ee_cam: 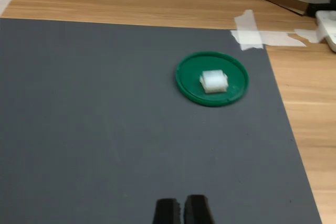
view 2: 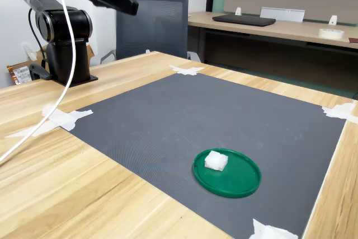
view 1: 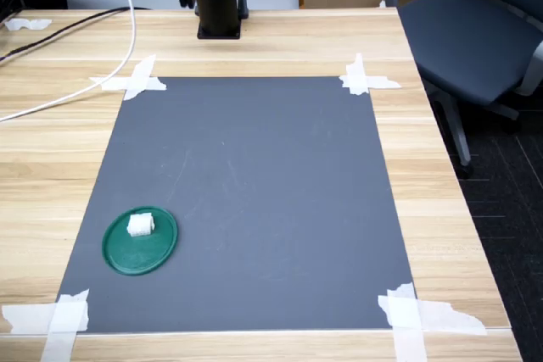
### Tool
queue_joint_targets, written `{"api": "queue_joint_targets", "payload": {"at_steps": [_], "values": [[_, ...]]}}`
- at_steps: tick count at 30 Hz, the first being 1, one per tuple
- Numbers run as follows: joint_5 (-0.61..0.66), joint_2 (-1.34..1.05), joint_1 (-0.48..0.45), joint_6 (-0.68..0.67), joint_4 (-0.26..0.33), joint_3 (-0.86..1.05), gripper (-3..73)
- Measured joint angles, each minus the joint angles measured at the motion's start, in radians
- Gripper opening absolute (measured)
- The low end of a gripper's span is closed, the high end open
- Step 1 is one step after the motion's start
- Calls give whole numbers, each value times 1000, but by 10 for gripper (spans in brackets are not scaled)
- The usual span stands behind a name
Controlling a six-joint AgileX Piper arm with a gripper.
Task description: Grasp a white terminal and put it in the green lid.
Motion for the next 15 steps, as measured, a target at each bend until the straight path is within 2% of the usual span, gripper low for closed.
{"api": "queue_joint_targets", "payload": {"at_steps": [5, 15], "values": [[-50, -128, 0, 0, 2, 111, -27], [-51, -187, 0, 11, 32, 113, -27]]}}
